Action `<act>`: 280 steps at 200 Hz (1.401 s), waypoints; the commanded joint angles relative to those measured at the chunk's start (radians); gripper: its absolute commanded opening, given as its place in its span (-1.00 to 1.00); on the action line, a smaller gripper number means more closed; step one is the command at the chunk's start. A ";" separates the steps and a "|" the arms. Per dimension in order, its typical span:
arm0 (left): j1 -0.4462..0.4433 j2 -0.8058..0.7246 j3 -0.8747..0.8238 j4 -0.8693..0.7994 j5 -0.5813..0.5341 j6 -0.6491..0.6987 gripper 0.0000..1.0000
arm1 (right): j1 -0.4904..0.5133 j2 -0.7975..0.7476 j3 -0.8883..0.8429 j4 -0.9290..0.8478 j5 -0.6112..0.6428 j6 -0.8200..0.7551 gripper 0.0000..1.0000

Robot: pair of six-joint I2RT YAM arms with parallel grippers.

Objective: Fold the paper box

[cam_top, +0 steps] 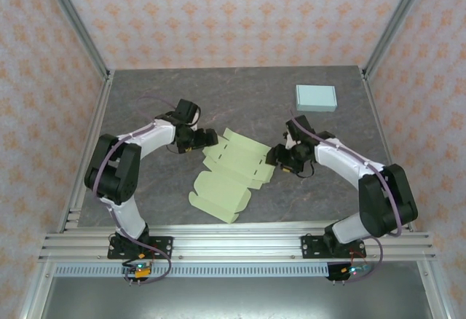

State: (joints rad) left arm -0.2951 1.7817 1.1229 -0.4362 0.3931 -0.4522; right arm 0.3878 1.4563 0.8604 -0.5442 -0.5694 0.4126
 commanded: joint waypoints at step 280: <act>-0.174 -0.232 -0.384 0.937 -0.188 -0.039 -1.00 | -0.100 -0.059 0.223 0.192 0.360 0.653 0.99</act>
State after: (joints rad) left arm -0.4660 1.5597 0.8261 0.2501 0.3691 -0.5632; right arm 0.3546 1.4132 1.0584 -0.3950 -0.2276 0.6250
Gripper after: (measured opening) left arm 0.049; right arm 0.981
